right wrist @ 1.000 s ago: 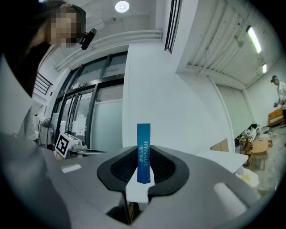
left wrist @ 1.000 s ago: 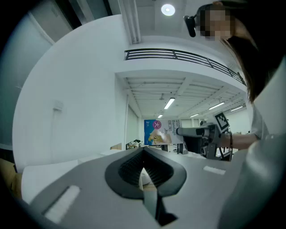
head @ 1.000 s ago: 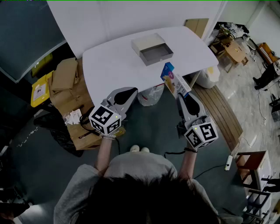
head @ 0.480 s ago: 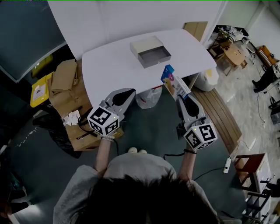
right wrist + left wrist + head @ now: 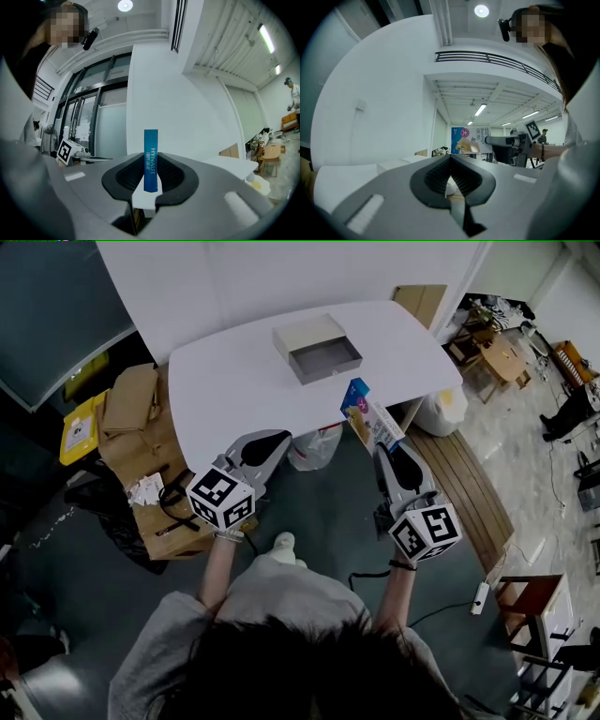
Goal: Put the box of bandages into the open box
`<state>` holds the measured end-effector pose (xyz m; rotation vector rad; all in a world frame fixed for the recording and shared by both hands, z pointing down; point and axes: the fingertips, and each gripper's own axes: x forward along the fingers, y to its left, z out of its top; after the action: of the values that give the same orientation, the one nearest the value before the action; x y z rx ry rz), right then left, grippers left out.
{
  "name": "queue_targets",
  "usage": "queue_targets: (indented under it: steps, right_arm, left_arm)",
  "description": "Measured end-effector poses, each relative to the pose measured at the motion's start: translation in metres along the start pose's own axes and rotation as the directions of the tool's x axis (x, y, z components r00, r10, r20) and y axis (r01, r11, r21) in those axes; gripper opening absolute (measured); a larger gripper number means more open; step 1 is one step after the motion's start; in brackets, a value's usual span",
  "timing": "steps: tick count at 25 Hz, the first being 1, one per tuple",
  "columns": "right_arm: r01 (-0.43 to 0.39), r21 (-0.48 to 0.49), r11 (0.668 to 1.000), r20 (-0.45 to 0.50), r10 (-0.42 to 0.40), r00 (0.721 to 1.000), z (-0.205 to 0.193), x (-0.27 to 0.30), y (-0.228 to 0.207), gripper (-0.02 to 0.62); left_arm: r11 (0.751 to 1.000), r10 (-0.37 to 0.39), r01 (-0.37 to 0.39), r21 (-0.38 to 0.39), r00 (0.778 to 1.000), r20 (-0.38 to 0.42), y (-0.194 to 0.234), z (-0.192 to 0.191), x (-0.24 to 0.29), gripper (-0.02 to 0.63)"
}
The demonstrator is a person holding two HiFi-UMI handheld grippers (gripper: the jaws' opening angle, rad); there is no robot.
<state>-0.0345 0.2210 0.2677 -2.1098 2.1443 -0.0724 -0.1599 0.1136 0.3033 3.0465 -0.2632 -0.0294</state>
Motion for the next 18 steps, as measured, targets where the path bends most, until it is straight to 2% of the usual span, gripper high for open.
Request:
queue_targets:
  steps: [5,18]
  right_arm:
    - [0.000,0.015,1.000,-0.012,0.001,1.000,-0.005,0.013,-0.013,0.094]
    - [0.031,0.050,0.998,-0.027,-0.030,0.999,-0.019,0.087,-0.056,0.094]
  left_arm:
    - [1.000,-0.021,0.021,-0.017,1.000,-0.019,0.007,-0.007,0.016,-0.005]
    - [0.996,-0.062,0.060,-0.071,0.998,-0.030,0.072,-0.016,0.073,-0.005]
